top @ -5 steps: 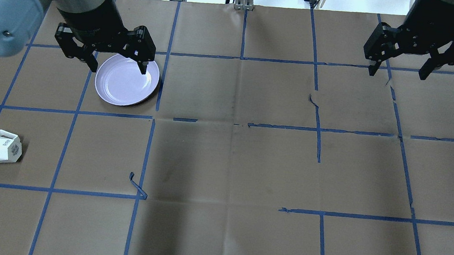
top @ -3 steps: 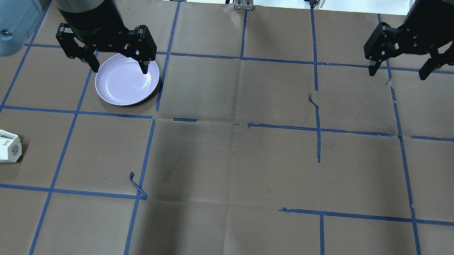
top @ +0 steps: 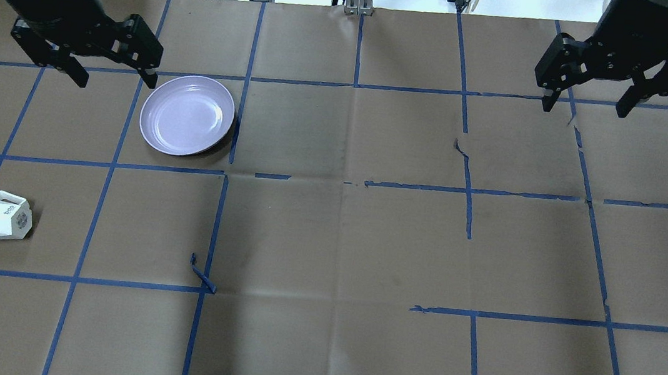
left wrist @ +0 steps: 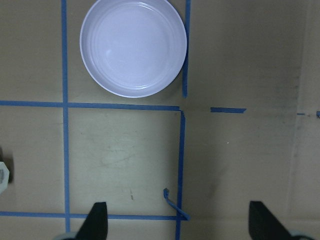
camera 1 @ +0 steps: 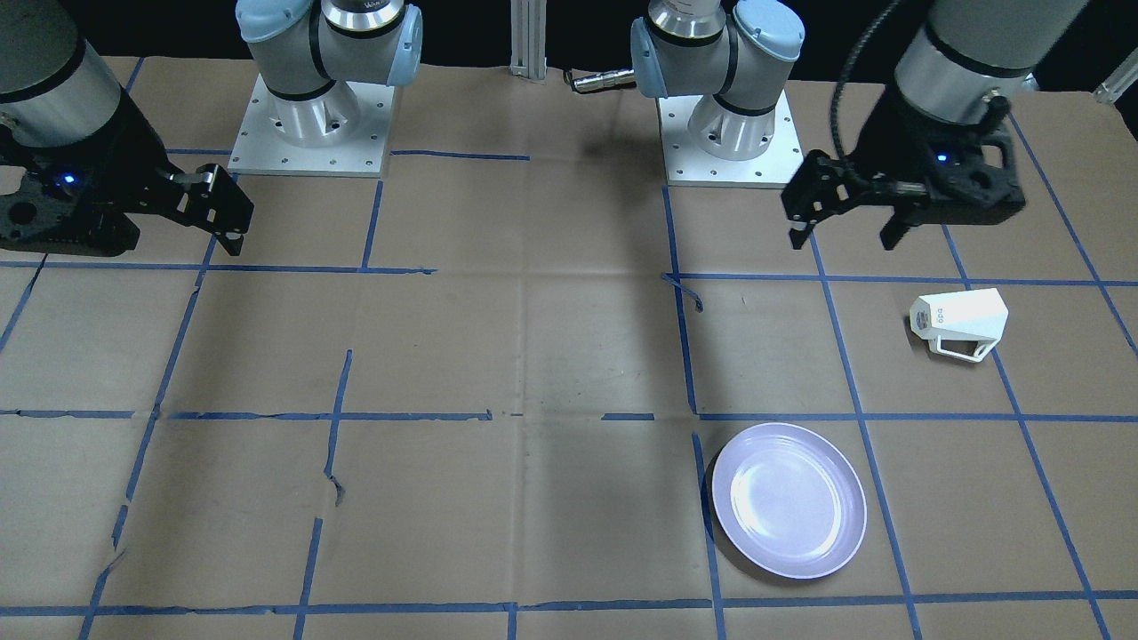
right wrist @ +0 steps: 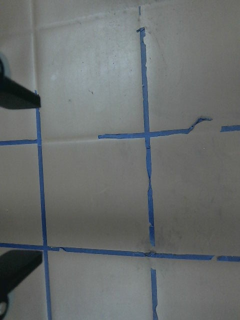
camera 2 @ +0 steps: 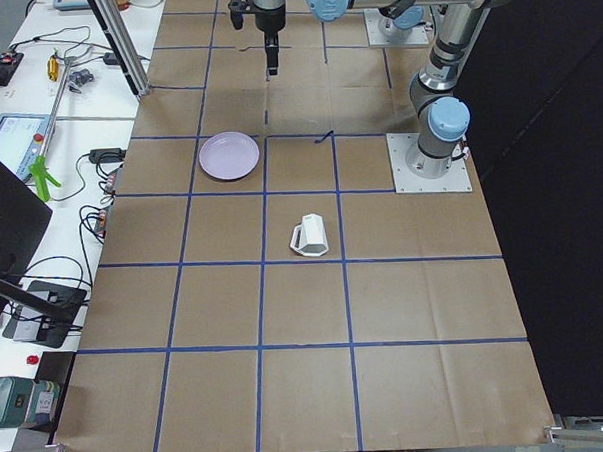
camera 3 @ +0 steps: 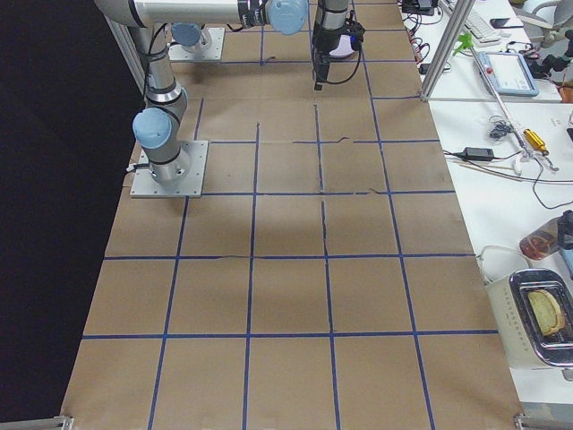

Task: Flip cup and place on plate
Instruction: 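Raise the left gripper from above the lavender plate and swing it toward the white mug, then lower the left gripper down to the white mug lying on its side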

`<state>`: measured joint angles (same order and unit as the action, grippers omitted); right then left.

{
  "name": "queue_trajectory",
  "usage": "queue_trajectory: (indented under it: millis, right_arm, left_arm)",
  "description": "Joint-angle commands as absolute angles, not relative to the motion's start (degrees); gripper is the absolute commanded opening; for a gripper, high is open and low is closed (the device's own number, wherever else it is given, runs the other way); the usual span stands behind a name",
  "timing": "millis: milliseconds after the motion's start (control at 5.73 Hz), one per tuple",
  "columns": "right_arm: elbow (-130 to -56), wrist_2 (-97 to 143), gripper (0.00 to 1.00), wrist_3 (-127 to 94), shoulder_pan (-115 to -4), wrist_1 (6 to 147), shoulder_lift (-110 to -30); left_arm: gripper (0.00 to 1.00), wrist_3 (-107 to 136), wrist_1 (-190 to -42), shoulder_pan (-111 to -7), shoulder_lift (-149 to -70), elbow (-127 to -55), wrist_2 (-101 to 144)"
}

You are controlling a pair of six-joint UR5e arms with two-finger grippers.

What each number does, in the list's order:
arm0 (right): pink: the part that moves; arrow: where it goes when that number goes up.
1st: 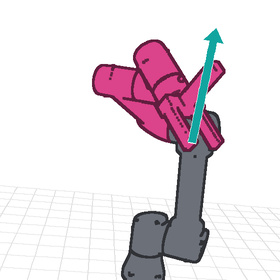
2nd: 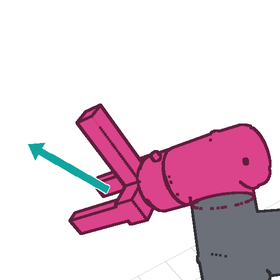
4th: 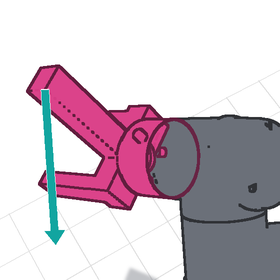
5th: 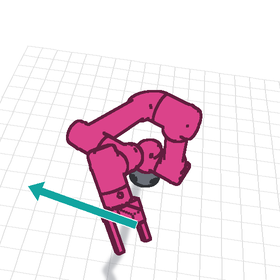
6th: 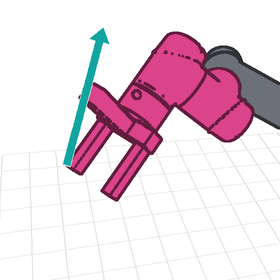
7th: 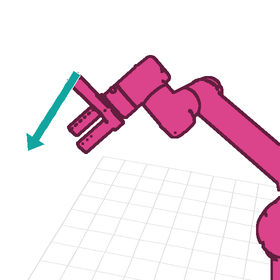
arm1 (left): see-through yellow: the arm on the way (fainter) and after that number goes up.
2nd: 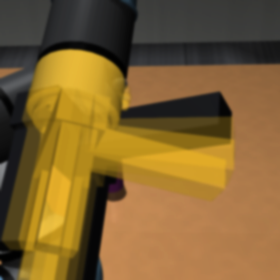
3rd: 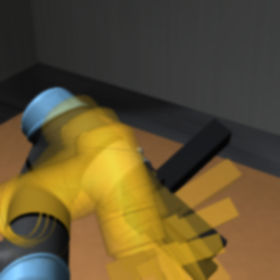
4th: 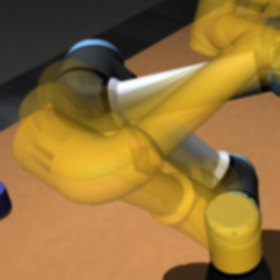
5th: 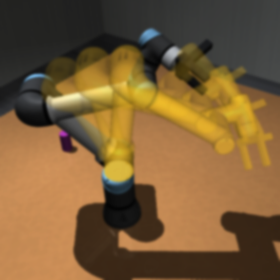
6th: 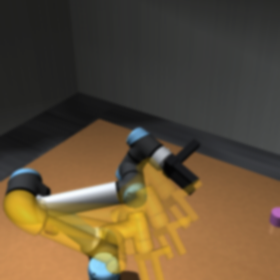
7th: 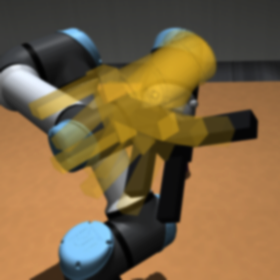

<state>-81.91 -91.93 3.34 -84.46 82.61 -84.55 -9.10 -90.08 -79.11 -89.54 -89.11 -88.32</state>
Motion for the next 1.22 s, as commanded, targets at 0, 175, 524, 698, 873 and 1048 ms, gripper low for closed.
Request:
queue_trajectory:
  millis: [0,175,524,698,873,1048]
  right_arm:
    - [-81.91,-91.93,1.00,3.34,-84.46,82.62,-84.55]
    - [-81.91,-91.93,1.00,3.34,-84.38,82.62,-84.55]
    - [-81.91,-91.93,1.00,3.34,-84.38,82.62,-84.55]
    - [-81.91,-91.93,1.00,3.34,-84.46,82.53,-84.55]
    - [-81.91,-91.93,1.00,3.34,-84.38,82.53,-84.55]
    - [-81.91,-91.93,1.00,3.34,-84.38,82.62,-84.55]
  left_arm:
    - [0.99,-25.56,-90.09,-65.81,-89.65,-89.12,-88.33]
    - [0.99,-38.54,-90.09,-56.00,-90.34,-89.12,-88.16]
    - [0.99,-60.54,-89.74,-40.59,-92.28,-89.12,-88.07]
    - [0.99,-67.26,-89.74,-35.04,-93.59,-89.12,-87.54]
    - [0.99,-67.67,-89.91,-32.63,-94.13,-89.12,-87.63]
    - [0.99,-67.68,-90.09,-31.82,-94.65,-89.12,-87.54]
